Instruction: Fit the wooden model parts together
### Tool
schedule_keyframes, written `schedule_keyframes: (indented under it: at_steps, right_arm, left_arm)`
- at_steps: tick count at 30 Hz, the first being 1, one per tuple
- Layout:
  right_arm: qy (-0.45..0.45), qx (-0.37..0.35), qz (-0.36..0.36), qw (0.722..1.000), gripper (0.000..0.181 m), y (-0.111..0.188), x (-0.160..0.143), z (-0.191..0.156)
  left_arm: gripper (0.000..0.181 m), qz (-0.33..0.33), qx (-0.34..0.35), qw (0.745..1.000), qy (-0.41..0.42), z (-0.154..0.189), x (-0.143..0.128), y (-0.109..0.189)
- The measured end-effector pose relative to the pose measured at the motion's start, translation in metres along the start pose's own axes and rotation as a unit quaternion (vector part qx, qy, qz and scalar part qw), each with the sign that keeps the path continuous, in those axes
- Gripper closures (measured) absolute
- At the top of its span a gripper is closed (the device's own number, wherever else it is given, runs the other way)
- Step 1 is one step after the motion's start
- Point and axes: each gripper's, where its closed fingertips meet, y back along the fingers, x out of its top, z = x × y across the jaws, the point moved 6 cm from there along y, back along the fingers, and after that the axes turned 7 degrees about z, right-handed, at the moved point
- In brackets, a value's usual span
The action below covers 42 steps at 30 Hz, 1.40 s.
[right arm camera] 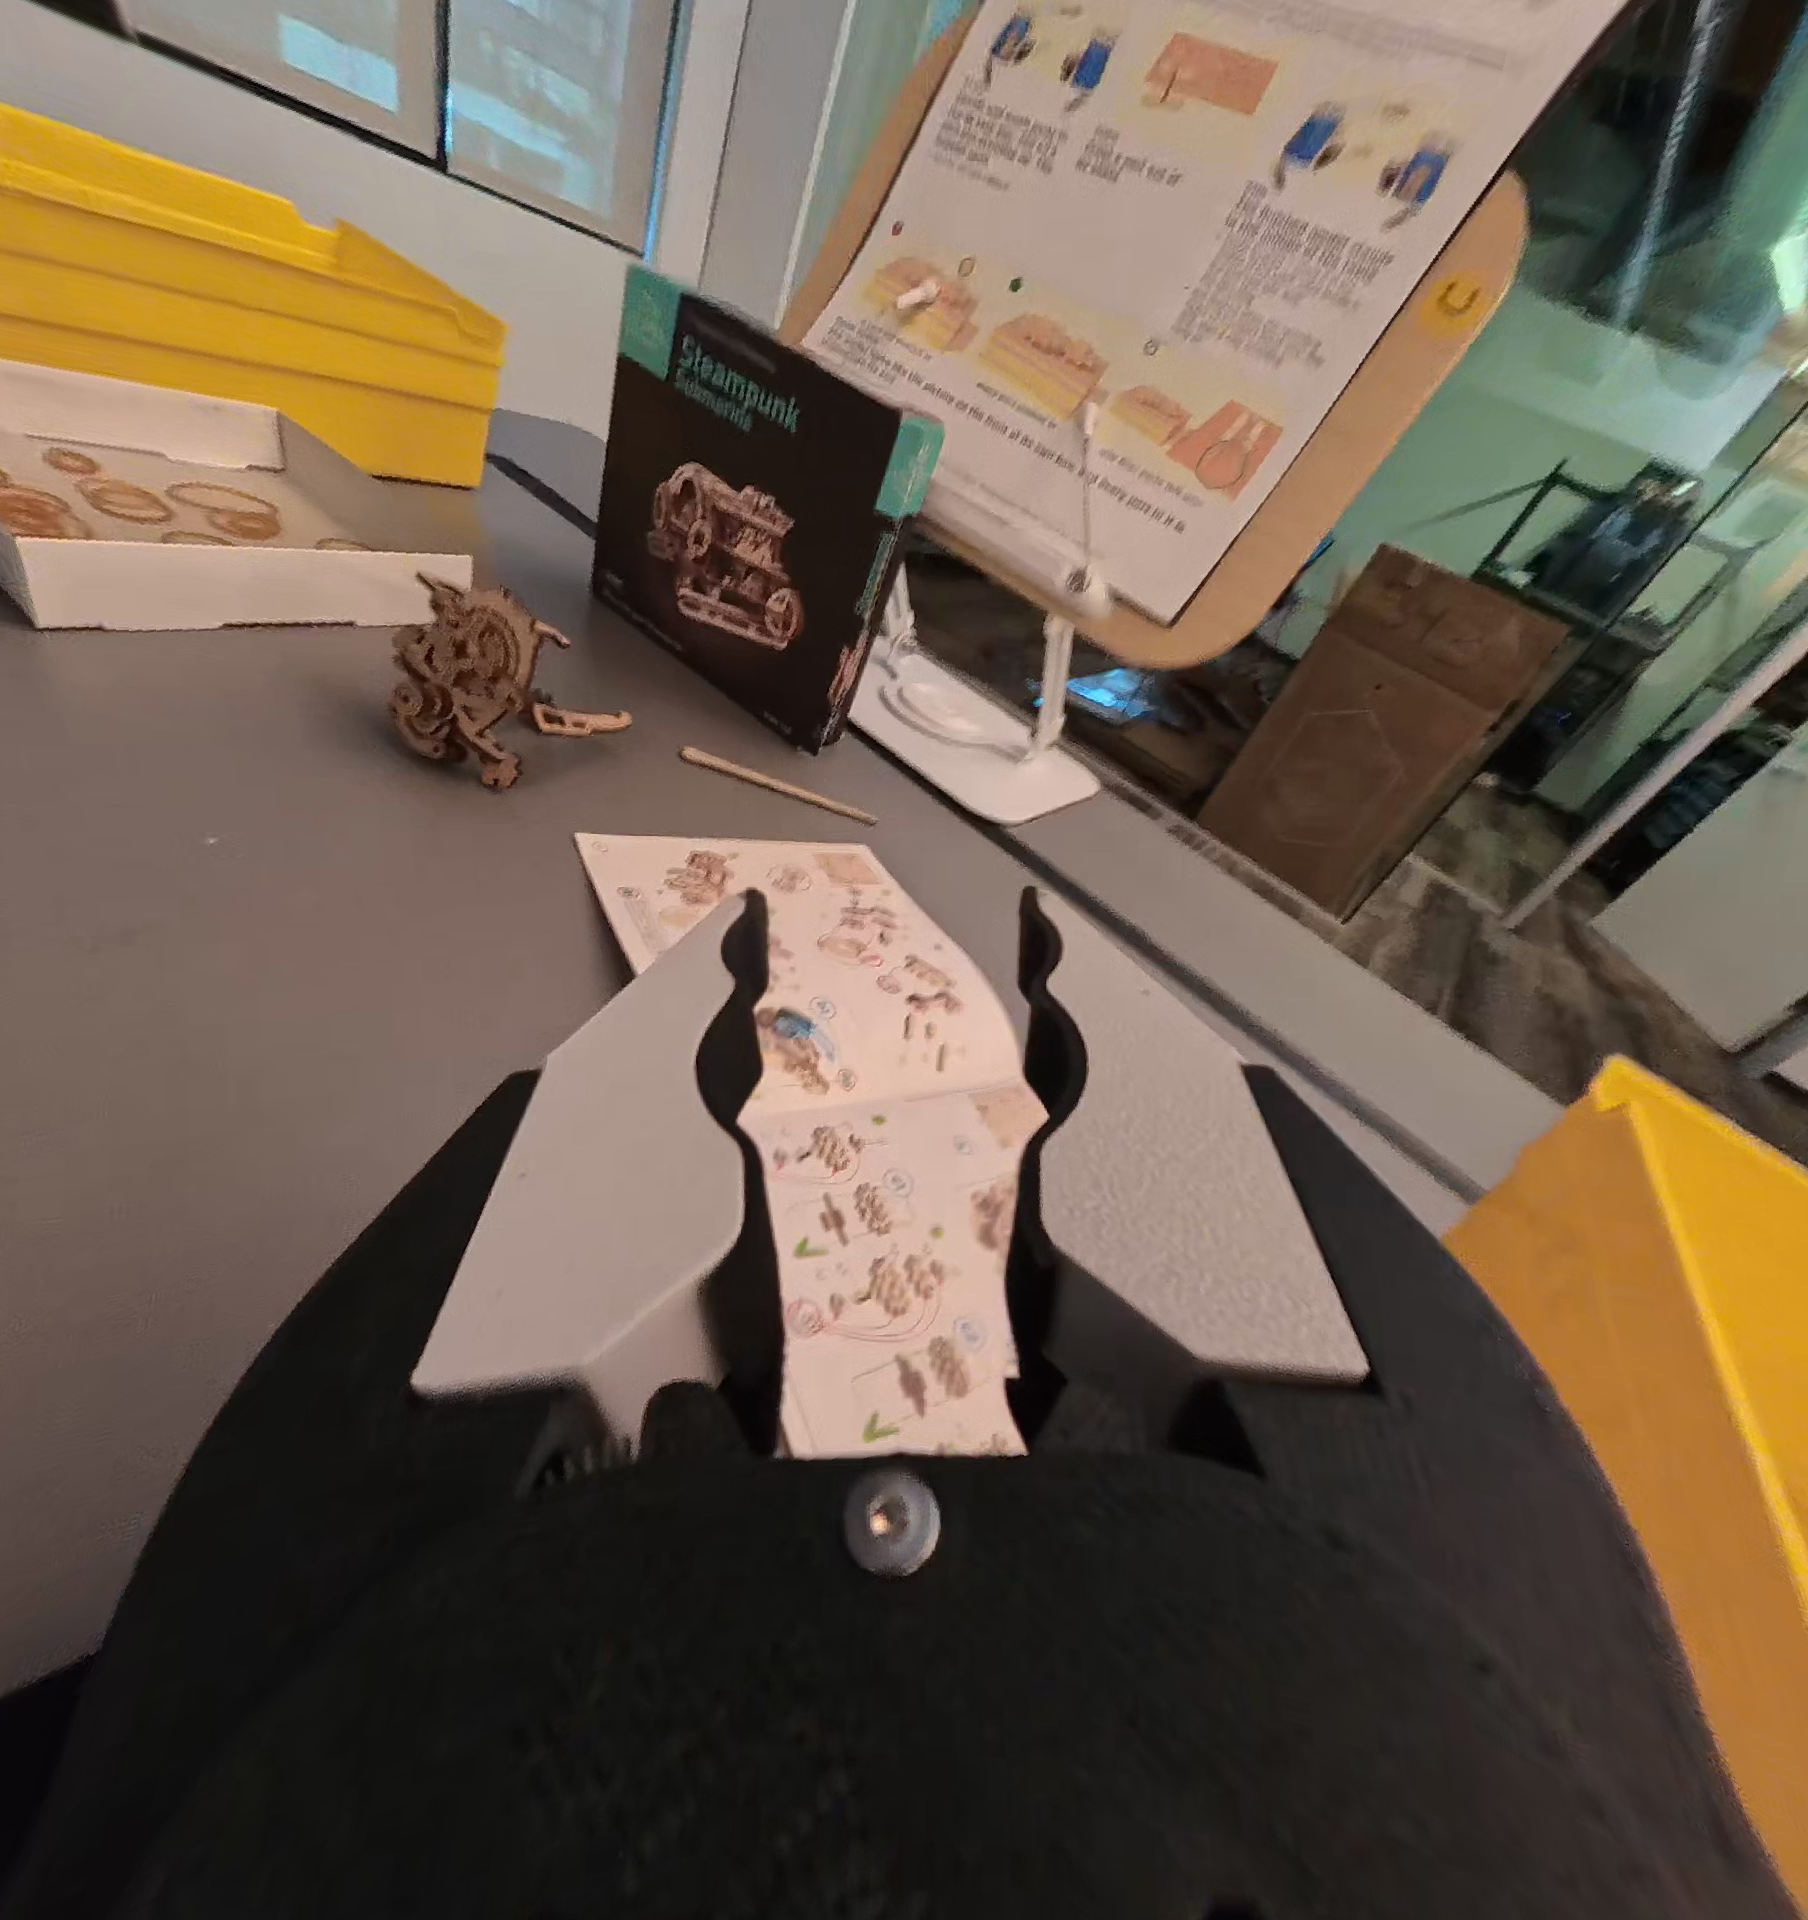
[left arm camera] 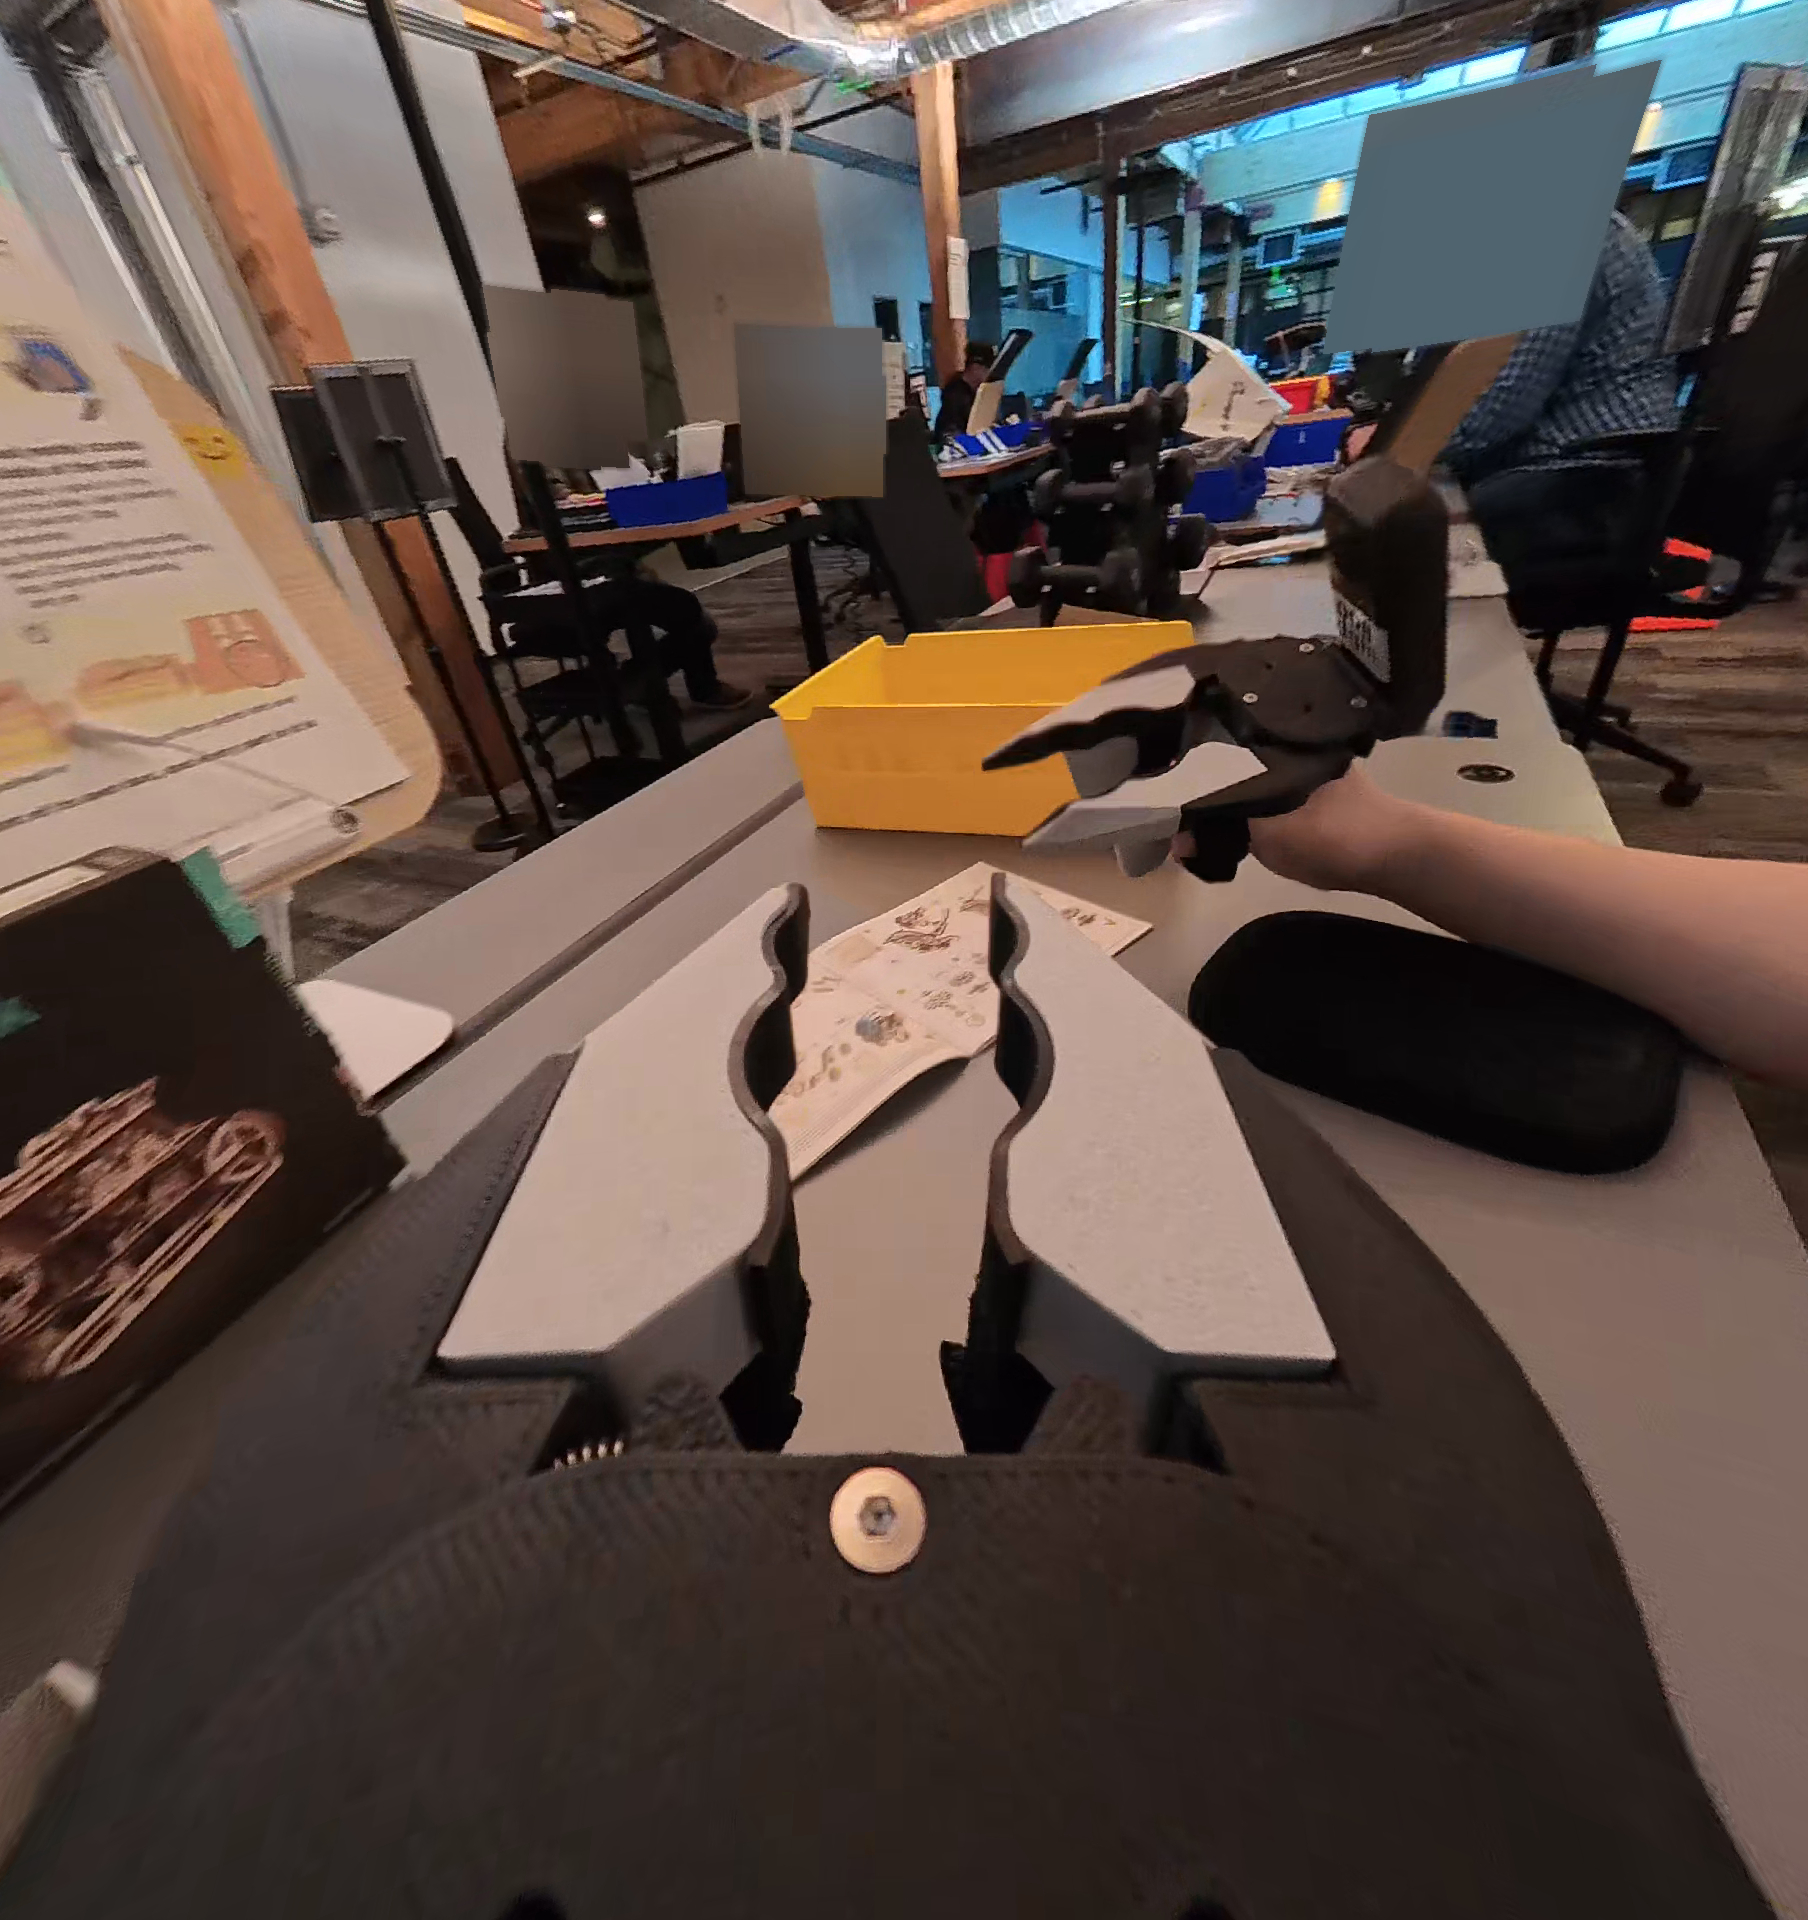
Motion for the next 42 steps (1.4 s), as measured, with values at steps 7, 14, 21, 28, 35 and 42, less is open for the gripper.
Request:
schedule_keyframes:
  at_steps: [7, 14, 21, 28, 35, 42]
  right_arm:
    - [0.013, 0.069, 0.039, 0.997, 0.143, -0.02, 0.036, 0.005]
    - [-0.003, 0.079, 0.064, 0.995, 0.147, -0.021, -0.013, 0.0]
    - [0.006, 0.116, 0.019, 0.993, 0.156, -0.021, -0.025, -0.01]
    - [0.055, 0.163, -0.017, 0.985, 0.156, -0.026, -0.033, -0.03]
    - [0.086, 0.179, -0.031, 0.979, 0.156, -0.026, -0.035, -0.039]
    - [0.062, 0.171, -0.027, 0.983, 0.156, -0.027, -0.04, -0.029]
  left_arm:
    - [0.152, 0.02, -0.021, 1.0, -0.01, 0.002, -0.029, -0.024]
    - [0.158, 0.047, -0.022, 0.998, -0.025, 0.02, -0.051, -0.011]
    - [0.151, 0.066, -0.06, 0.992, 0.087, 0.019, -0.052, -0.005]
    - [0.149, 0.044, -0.052, 0.996, 0.065, 0.016, -0.057, -0.006]
    - [0.148, 0.032, -0.053, 0.995, 0.076, 0.015, -0.062, -0.009]
    - [0.145, 0.062, 0.06, 0.996, 0.037, -0.028, -0.013, 0.023]
